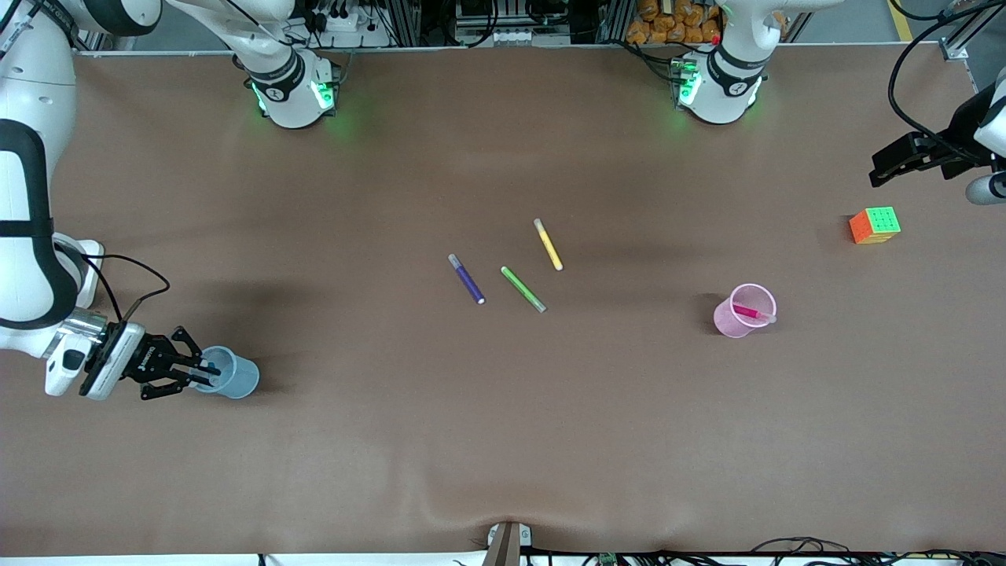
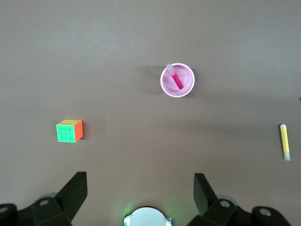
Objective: Place pink and blue markers in matching cups
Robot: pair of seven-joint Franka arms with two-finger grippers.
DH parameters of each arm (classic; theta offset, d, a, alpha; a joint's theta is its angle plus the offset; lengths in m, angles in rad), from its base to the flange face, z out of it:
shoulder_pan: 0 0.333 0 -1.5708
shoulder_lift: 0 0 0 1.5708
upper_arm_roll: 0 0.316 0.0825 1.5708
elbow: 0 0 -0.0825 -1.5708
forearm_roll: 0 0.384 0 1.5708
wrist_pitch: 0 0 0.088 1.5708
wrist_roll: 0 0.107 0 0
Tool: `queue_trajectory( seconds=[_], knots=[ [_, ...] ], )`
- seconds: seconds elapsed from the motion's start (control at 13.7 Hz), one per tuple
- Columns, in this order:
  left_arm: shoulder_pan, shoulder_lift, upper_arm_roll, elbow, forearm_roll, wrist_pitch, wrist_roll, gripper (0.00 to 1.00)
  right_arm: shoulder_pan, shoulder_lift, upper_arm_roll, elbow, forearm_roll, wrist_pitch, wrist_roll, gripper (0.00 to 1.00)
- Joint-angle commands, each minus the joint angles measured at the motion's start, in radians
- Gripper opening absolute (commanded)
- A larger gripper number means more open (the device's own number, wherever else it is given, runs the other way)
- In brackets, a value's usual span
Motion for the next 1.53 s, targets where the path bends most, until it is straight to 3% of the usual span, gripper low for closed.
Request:
queue_trajectory(
  seconds=[0.0, 0.15, 0.29, 0.8, 1.46],
  knots=[
    [0.002, -0.020, 0.001, -0.011, -0.019, -0.011, 0.019, 1.00, -0.003, 0.008, 0.008, 0.011, -0.009, 0.014, 0.017, 0.97],
    [0.004, -0.022, 0.000, -0.012, -0.019, -0.017, 0.019, 1.00, -0.005, 0.003, 0.008, 0.010, -0.009, 0.011, 0.028, 1.00],
    [-0.001, -0.020, 0.000, -0.011, -0.019, -0.016, 0.019, 1.00, 0.006, -0.006, 0.007, 0.010, -0.034, 0.013, 0.164, 1.00],
    [0.001, -0.023, 0.000, -0.006, -0.019, -0.017, 0.019, 1.00, 0.081, -0.158, 0.008, -0.002, -0.317, 0.000, 0.708, 1.00],
    [-0.005, -0.022, 0.000, -0.002, -0.020, -0.023, 0.019, 1.00, 0.097, -0.368, 0.012, -0.006, -0.643, -0.128, 1.180, 1.00]
  ],
)
